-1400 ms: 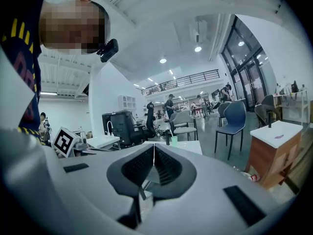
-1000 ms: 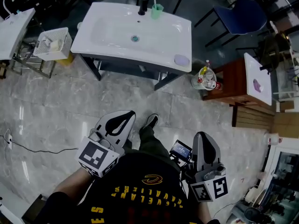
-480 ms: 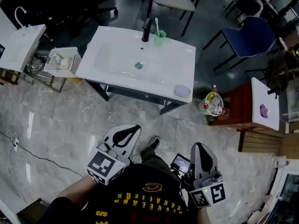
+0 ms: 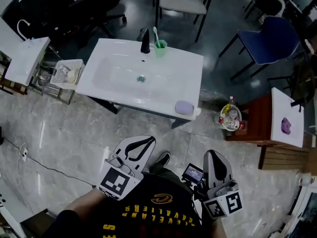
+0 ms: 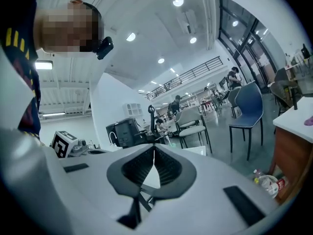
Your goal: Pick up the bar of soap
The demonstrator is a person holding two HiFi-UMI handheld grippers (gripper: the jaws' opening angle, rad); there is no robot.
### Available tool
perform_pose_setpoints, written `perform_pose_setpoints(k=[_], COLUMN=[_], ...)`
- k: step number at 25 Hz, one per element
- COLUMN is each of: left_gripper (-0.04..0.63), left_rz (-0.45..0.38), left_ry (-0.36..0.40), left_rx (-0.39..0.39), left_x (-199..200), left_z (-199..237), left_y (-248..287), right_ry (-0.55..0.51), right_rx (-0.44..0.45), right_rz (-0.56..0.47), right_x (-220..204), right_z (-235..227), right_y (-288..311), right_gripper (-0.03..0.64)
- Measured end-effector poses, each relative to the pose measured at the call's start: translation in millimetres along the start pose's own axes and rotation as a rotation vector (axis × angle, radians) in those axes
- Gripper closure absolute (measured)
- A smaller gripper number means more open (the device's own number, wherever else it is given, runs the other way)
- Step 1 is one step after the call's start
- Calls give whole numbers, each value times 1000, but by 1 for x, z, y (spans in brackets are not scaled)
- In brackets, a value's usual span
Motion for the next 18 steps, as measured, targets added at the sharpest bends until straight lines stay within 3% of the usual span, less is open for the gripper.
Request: perform_pose_setpoints(k=[5, 11, 18], left_gripper=[580, 495, 451], left_rz=[35, 93, 163], left_ry=[7, 29, 61], left_rx=[-5, -25, -140], left_x=[6, 4, -22], left_z=[0, 8, 31], left_y=[28, 57, 99], right_ry=[37, 60, 75], right_rx=[11, -4, -76], right_rz=[-1, -2, 8], right_x=[7, 14, 17], right_z=[-27, -51, -66], right_y=[7, 18, 44], right_gripper=[600, 600, 600])
Point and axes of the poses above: the fingertips, and each gripper's own axes: y forward along the fingers, z to its left, x out of its top, the point moved 1 cm from there along -y, backward along the fingers, and after that the axes turned 6 degrees about y, right-handed, at the moved point
